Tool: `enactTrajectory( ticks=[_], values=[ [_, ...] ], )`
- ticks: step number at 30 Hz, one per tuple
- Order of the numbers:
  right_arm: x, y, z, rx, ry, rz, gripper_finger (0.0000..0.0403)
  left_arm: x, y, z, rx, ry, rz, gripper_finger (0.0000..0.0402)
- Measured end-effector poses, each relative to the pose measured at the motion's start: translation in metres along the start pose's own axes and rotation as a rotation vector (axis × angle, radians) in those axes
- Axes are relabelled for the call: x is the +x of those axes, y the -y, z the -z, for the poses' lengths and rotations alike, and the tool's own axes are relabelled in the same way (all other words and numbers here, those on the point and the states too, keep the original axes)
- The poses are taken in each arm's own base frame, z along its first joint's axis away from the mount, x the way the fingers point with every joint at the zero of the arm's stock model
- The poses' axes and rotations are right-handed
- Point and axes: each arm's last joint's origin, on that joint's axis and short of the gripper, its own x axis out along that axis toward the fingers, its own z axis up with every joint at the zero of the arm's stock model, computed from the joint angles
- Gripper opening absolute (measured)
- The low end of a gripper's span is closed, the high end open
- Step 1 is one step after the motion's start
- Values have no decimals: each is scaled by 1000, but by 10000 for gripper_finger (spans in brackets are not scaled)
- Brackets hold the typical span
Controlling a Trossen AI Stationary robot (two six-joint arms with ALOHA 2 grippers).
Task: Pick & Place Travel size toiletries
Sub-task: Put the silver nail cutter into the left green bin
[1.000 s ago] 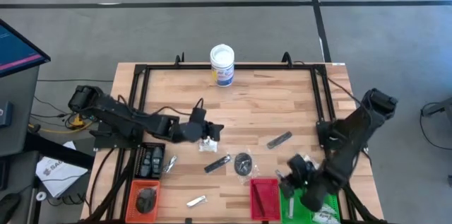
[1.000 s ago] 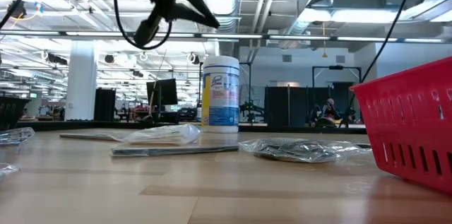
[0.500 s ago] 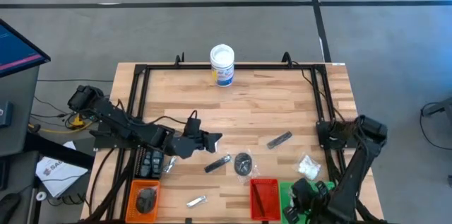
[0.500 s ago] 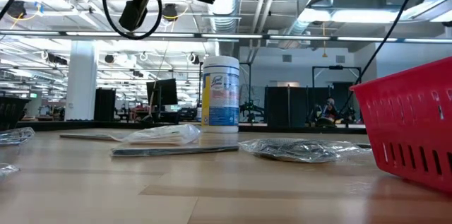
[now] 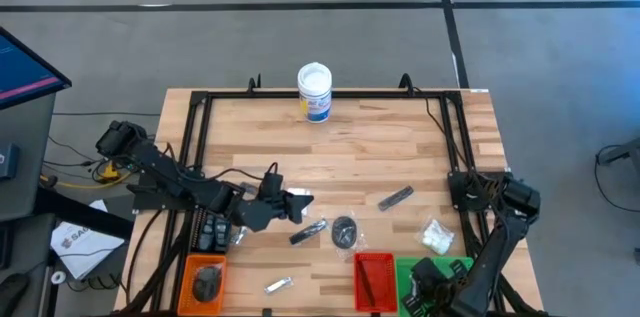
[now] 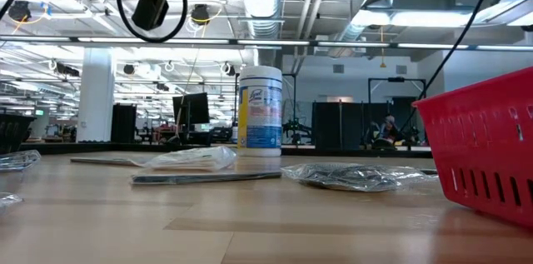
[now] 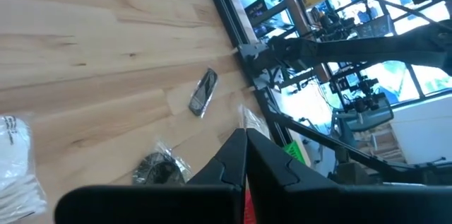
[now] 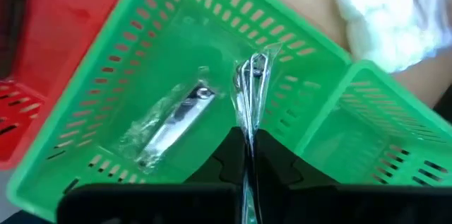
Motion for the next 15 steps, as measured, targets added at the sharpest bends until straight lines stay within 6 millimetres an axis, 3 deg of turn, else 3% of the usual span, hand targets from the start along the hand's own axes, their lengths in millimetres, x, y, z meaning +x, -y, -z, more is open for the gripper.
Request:
enactTrajectory(
  ticks=[15],
  values=[
    [0, -2, 3, -11, -48, -11, 37, 0, 1, -1, -9, 11, 7, 0]
  ],
)
